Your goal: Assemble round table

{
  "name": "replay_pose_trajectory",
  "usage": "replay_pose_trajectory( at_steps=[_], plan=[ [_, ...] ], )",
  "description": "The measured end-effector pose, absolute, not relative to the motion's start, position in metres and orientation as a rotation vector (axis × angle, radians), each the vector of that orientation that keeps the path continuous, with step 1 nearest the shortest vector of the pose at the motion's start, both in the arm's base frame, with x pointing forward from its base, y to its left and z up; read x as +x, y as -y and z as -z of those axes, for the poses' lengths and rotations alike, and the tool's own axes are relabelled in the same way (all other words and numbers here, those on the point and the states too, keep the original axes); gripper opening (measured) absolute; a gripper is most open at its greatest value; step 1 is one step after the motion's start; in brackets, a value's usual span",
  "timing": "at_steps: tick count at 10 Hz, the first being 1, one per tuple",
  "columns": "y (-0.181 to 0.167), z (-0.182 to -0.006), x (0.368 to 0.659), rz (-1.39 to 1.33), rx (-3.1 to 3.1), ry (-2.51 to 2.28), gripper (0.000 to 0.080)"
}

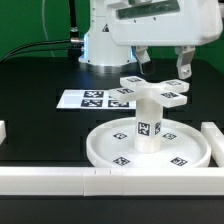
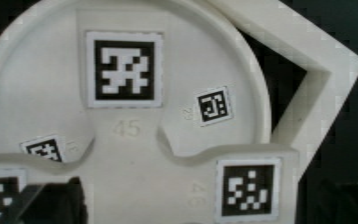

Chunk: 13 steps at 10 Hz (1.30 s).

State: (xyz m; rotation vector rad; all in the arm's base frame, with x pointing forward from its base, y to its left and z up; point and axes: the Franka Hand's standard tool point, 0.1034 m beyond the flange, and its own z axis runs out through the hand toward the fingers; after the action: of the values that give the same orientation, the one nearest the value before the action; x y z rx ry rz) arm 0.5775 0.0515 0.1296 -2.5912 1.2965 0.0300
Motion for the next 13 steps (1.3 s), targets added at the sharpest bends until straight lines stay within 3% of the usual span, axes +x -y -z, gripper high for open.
replay_pose_trajectory(
  at_steps=[13],
  plan=[
    [-0.0487,-0.1255,0.5717,0.094,-2.994,0.365,0.0649]
  ],
)
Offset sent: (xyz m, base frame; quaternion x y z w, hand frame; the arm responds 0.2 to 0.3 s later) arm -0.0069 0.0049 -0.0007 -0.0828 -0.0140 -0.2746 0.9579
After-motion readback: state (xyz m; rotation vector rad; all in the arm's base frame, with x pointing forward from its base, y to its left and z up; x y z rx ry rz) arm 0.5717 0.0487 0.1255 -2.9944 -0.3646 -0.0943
